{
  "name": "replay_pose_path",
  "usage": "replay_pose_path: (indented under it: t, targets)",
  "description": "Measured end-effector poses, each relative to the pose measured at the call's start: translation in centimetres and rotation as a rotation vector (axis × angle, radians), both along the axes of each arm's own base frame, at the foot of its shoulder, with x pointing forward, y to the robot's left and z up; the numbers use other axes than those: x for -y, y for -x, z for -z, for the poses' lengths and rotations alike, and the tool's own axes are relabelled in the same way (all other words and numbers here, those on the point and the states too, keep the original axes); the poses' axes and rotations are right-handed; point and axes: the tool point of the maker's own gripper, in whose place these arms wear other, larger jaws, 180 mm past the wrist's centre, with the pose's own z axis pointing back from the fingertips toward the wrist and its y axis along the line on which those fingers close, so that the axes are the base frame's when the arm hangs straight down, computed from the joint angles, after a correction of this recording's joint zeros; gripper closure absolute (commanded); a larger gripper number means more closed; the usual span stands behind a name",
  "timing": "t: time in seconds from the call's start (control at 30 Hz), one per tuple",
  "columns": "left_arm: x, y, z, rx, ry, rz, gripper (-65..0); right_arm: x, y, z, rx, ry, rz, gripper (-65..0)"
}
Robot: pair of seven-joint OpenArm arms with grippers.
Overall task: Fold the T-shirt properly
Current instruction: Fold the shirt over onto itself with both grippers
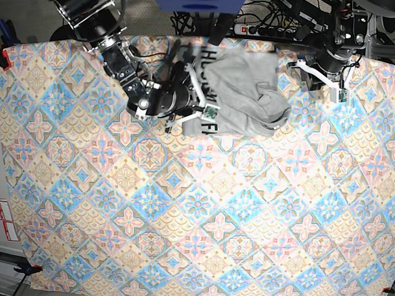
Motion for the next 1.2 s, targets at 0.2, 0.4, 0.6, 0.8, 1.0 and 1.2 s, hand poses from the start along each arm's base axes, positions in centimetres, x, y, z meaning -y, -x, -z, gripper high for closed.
replay_pose_path:
  t: [0.2, 0.4, 0.6, 0.8, 1.0, 1.2]
  targets:
    - [-0.1, 0.1, 0.0, -0.001, -0.002, -0.001, 0.0, -0.9, -0.5, -1.6, 0.052, -0.026, -0.027, -7.5]
    - [2.4, 0.4, 0.3, -0.019, 0.015, 0.086, 0.0, -0.7, -0.4, -1.3, 0.045, -0.021, -0.021, -7.3]
    - [4.8, 1.0, 0.3, -0.031, 0.047, 0.158, 0.0, -0.7, -0.1, -1.3, 0.044, -0.019, -0.032, -7.4]
    - [4.4, 0.9, 0.2, -0.027, 0.043, 0.150, 0.0, -3.1, 2.8, -0.9, 0.037, -0.007, -0.174, -7.4]
    - [-0.7, 0.6, -0.1, -0.024, -0.046, 0.039, 0.0, -4.7, 0.0, -2.8, 0.140, 0.011, -0.275, -7.5]
    - [-0.3, 1.3, 0.3, -0.038, -0.032, 0.046, 0.0, -8.1, 1.5, -2.9, 0.129, -0.011, -0.378, -7.5]
